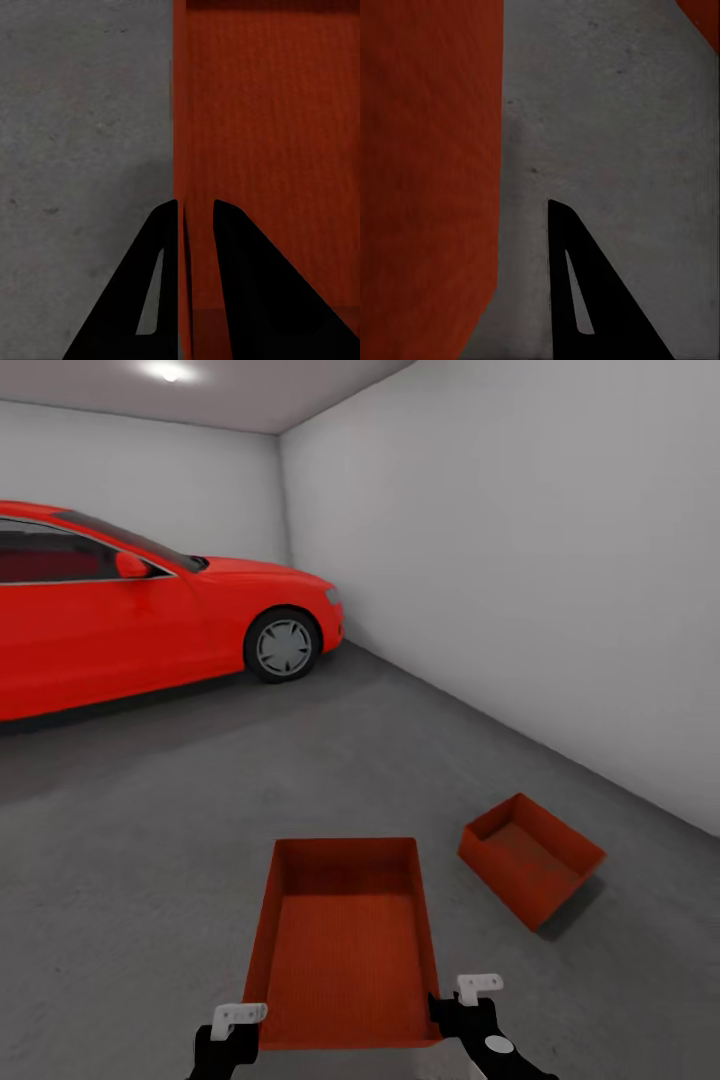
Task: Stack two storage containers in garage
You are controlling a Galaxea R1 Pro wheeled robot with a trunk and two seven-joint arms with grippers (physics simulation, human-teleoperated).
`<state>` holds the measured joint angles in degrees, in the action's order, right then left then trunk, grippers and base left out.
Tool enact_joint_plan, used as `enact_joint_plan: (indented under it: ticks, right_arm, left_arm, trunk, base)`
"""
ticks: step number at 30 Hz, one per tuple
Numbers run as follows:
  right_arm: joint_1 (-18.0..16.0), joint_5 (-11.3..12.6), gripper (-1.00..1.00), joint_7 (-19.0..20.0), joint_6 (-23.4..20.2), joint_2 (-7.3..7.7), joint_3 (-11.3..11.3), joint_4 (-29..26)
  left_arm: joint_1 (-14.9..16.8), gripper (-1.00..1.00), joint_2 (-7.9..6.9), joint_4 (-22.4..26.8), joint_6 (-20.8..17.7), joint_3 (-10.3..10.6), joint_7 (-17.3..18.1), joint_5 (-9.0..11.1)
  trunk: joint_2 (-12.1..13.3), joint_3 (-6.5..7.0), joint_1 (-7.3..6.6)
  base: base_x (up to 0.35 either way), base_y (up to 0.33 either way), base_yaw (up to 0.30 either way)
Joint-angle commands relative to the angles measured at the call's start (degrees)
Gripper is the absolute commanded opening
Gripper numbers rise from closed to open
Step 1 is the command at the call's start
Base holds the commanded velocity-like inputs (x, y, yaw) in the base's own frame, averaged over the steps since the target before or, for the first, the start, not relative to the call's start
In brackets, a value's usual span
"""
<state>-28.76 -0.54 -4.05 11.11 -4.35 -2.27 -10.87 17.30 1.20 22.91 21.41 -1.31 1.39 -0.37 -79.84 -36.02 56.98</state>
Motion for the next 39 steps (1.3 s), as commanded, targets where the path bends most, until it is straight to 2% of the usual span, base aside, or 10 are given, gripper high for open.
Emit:
enact_joint_plan:
  ticks: [1, 27, 39]
  right_arm:
    - [-0.1, 0.0, -1.00, -0.7, 0.2, 0.93, 0.4, 0.1]
    - [-0.1, 0.0, -1.00, -0.7, 0.2, 0.93, 0.4, 0.1]
    - [-0.1, 0.0, -1.00, -0.7, 0.2, 0.93, 0.4, 0.0]
  left_arm:
    - [0.0, -1.00, -0.05, 0.0, 0.1, -0.9, -0.5, 0.7]
    - [0.0, -1.00, -0.05, 0.0, 0.1, -0.9, -0.5, 0.7]
    - [0.0, -1.00, -0.05, 0.0, 0.1, -0.9, -0.5, 0.7]
  trunk:
    - [0.0, -0.04, 0.00]
    - [0.0, -0.04, 0.00]
    - [0.0, -0.04, 0.00]
  base:
    - [0.000, 0.000, -0.270]
    - [0.005, 0.000, -0.269]
    - [0.279, 0.082, -0.053]
